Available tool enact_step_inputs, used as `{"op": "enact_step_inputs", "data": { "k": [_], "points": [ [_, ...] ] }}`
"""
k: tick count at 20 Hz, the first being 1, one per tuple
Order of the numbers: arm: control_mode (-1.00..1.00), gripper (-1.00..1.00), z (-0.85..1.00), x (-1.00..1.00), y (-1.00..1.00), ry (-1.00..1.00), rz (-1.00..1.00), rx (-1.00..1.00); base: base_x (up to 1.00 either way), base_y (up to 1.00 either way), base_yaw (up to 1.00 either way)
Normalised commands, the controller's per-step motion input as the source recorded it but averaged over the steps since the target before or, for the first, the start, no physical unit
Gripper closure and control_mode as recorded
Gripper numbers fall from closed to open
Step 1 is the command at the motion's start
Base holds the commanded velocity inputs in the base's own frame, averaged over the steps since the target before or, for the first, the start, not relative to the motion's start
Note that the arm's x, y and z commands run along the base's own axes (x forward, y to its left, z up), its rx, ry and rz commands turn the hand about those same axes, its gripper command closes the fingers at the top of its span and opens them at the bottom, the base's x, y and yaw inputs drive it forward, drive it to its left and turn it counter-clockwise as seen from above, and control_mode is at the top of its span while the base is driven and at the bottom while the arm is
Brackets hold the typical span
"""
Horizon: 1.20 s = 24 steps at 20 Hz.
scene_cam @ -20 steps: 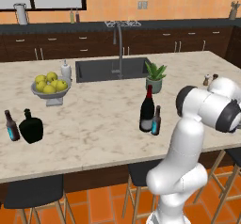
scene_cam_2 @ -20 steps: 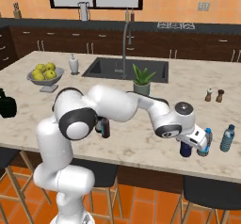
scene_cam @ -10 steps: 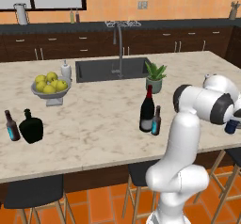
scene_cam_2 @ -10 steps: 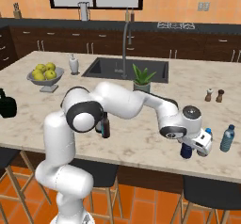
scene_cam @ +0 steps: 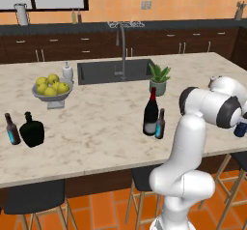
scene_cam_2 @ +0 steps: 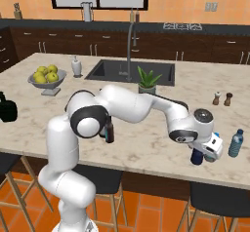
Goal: Move the plastic bottles in the middle to the plastics group, and the glass bottles in the middle to the glass group.
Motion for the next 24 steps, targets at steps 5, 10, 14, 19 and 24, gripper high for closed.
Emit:
{"op": "enact_step_inputs", "data": {
  "k": [5,10,14,19,24],
  "points": [
    [-1.00,-1.00,0.11,0.00,0.11,-0.01,0.00,-0.04,0.00,0.00,0.00],
    [-1.00,-1.00,0.55,-0.08,0.30,-0.01,0.00,-0.08,0.00,0.00,0.00],
    [-1.00,-1.00,0.69,-0.10,0.55,0.00,0.01,-0.13,0.00,0.00,0.00],
    [-1.00,-1.00,0.29,-0.08,0.90,-0.02,0.00,-0.12,0.00,0.00,0.00],
    [-1.00,-1.00,-0.11,-0.29,0.99,-0.18,0.03,-0.02,0.00,0.00,0.00]
  ]
}}
